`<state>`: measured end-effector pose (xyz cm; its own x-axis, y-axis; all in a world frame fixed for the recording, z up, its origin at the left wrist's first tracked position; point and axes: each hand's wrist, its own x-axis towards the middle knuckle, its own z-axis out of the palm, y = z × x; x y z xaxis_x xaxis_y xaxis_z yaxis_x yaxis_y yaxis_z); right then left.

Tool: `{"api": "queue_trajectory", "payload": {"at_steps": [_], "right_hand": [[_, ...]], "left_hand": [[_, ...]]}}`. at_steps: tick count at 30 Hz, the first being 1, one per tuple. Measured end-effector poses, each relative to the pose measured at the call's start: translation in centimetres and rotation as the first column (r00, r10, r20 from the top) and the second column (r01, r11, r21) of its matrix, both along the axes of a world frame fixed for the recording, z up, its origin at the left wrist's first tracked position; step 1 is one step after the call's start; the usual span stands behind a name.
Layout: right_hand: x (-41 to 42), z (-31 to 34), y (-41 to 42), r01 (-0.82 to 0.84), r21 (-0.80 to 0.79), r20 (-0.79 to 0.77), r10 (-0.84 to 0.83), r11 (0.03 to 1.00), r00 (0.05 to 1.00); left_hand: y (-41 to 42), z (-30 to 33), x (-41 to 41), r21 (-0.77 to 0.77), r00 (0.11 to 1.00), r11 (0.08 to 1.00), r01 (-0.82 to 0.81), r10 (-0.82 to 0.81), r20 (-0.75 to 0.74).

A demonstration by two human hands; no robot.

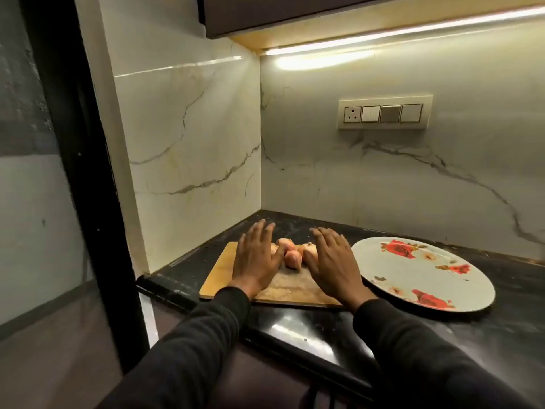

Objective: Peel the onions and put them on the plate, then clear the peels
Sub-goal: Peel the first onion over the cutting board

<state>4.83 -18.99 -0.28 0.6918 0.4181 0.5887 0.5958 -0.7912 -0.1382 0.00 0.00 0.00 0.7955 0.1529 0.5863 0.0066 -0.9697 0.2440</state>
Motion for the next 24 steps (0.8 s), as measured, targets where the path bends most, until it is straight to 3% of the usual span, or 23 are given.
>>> {"api": "queue_trajectory", "payload": {"at_steps": [3,10,24], "right_hand": [[-0.2,-1.7,0.3,0.029,0.005,-0.116,-0.028,1.000,0.993],[0.5,-3.5,0.2,0.003,0.042,-0.429,0.016,0.999,0.903],[-3.0,-4.2,-2.5,-0.017,0.031,-0.411,0.028,0.999,0.911]], "left_hand": [[0.3,-1.2,-0.1,-0.007,0.995,1.000,-0.027,0.026,-0.100],[0.3,-3.0,-0.8,-0.190,0.926,0.979,-0.071,-0.006,-0.377],[-2.1,-3.3,-4.3,-0.143,0.900,0.990,-0.022,-0.043,-0.434]]}}
